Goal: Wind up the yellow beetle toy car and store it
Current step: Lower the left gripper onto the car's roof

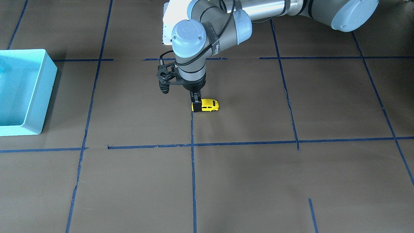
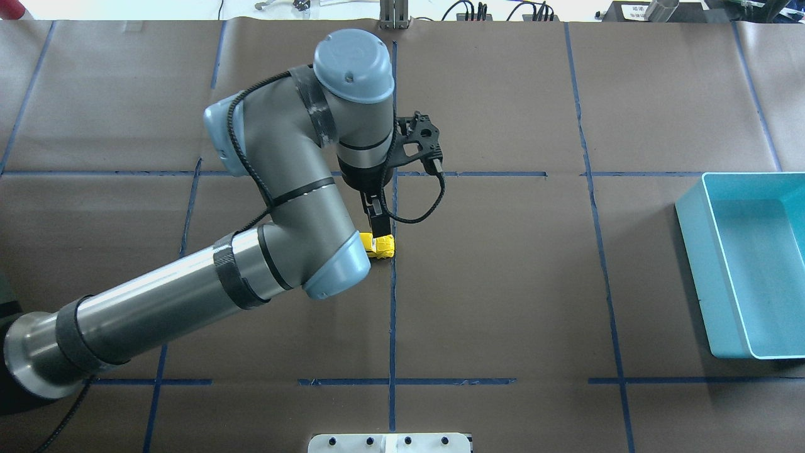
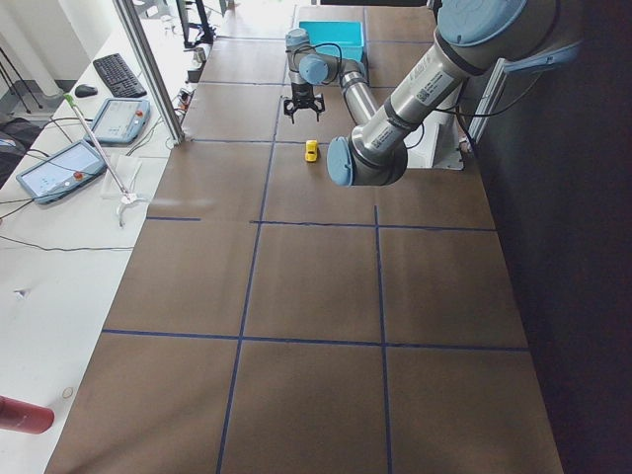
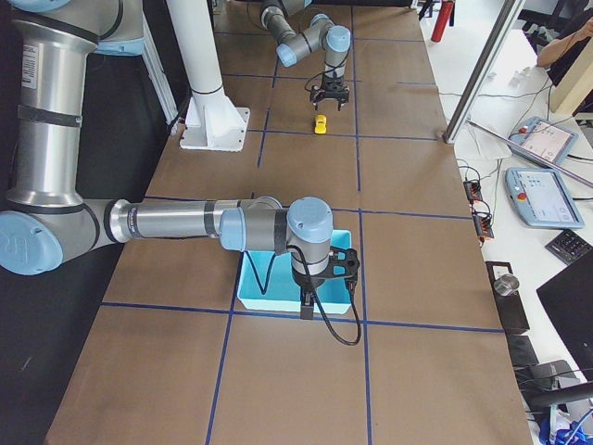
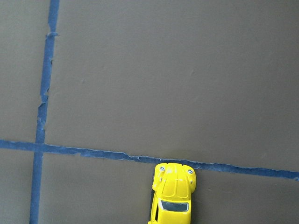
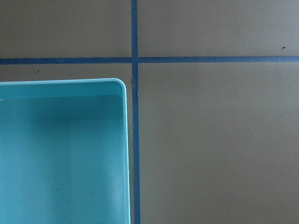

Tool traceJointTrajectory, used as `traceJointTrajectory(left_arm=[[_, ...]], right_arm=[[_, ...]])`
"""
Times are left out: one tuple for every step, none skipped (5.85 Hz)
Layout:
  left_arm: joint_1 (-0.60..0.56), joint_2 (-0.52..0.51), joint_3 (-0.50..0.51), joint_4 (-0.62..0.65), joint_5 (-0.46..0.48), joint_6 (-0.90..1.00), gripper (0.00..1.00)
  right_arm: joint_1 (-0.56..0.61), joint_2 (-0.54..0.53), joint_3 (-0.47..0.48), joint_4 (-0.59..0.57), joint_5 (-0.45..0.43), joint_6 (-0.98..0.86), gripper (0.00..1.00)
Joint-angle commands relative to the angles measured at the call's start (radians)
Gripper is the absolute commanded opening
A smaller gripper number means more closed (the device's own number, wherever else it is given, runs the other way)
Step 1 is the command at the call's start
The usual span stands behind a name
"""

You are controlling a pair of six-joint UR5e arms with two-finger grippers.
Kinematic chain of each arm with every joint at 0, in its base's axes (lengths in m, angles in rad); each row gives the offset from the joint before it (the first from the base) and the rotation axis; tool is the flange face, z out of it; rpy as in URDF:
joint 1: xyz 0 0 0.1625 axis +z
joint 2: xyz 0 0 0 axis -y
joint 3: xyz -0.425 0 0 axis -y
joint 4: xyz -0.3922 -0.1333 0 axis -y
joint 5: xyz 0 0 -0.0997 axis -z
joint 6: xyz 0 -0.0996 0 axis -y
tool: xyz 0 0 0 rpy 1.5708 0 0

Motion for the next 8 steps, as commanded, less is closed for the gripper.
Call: traceJointTrajectory(left_arm=[[0.054, -0.018, 0.022, 0.019, 0.127, 0.068, 1.0], [0.08, -0.018, 0.024, 0.028, 0.162, 0.063, 1.0], [0.109, -0.014, 0.03, 0.034, 0.224, 0.058, 1.0], [0.112, -0.01, 0.05, 0.034, 0.238, 0.036, 1.0], [0.112, -0.007, 0.071, 0.028, 0.249, 0.008, 1.0], [0.115, -0.002, 0.082, 0.022, 0.249, 0.003, 1.0], [0.118, -0.001, 0.1, 0.014, 0.249, 0.003, 1.0], [0.122, -0.002, 0.114, -0.002, 0.261, 0.002, 1.0]], right_arm=[[0.001, 0.0, 0.0, 0.0, -0.001, 0.0, 1.0], [0.0, 0.0, 0.0, 0.0, -0.001, 0.0, 1.0], [0.0, 0.0, 0.0, 0.0, 0.001, 0.0, 1.0], [0.0, 0.0, 0.0, 0.0, 0.001, 0.0, 1.0], [0.001, 0.0, 0.0, 0.0, -0.001, 0.0, 1.0], [0.001, 0.0, -0.008, 0.0, -0.001, 0.0, 1.0], [0.001, 0.004, -0.027, 0.002, 0.001, -0.002, 1.0], [0.001, 0.006, -0.028, 0.002, 0.001, 0.0, 1.0]])
